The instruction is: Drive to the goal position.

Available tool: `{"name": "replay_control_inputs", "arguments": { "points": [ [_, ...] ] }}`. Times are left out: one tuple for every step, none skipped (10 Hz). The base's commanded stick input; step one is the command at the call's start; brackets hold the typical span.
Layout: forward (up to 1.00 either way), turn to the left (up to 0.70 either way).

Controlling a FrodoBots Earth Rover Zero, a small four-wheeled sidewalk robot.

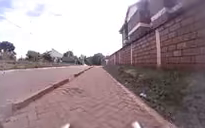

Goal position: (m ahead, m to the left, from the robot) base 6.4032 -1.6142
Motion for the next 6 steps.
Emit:
{"name": "replay_control_inputs", "arguments": {
  "points": [
    [0.5,0.0],
    [0.5,0.0],
    [0.5,0.0],
    [0.5,0.0],
    [0.5,0.0],
    [0.5,0.0]
  ]
}}
